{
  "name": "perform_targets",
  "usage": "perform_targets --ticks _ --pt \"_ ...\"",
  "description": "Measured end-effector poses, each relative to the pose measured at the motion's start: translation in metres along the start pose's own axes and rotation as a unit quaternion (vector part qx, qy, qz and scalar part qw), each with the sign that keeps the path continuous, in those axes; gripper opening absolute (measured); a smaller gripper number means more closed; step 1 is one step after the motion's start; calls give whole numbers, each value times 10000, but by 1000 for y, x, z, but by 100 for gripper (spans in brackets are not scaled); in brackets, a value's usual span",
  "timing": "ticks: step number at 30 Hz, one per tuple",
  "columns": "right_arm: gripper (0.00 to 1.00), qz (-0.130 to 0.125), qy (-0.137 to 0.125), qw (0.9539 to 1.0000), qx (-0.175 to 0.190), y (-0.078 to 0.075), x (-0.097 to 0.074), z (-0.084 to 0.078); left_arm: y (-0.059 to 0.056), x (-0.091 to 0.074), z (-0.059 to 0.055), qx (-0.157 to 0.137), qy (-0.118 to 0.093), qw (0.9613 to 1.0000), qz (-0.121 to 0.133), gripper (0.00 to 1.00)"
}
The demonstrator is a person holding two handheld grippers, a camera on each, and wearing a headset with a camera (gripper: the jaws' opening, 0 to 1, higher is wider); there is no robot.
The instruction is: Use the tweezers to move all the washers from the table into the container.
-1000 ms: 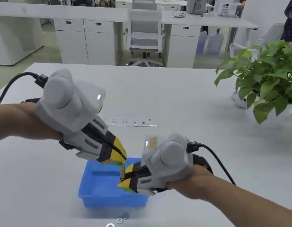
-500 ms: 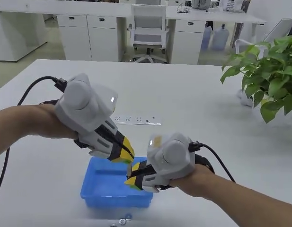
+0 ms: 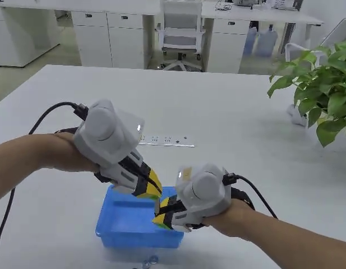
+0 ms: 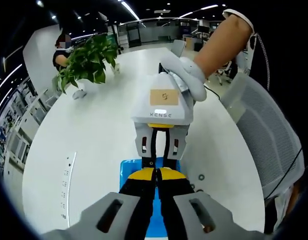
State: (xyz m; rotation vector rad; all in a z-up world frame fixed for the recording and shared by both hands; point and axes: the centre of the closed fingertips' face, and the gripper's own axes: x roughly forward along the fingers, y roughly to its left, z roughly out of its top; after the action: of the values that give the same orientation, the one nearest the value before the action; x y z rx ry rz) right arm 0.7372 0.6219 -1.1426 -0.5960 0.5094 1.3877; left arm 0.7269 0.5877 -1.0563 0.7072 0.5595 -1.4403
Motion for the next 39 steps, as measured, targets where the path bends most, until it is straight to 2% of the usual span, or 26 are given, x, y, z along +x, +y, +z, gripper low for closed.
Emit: perform_targets --ticks 7,14,28,39 --pt "10 30 59 10000 33 -1 2 -5 1 4 -2 -9 -60 10000 -26 5" --pt "10 9 73 10000 -19 0 0 -5 1 4 0 36 -82 9999 -62 5" --pt "10 -111 -21 9998 -151 1 -16 8 -4 -9 16 117 -144 9998 7 5" --pt "11 -162 -67 9995 -253 12 -28 20 -14 -21 27 75 -131 9999 23 5"
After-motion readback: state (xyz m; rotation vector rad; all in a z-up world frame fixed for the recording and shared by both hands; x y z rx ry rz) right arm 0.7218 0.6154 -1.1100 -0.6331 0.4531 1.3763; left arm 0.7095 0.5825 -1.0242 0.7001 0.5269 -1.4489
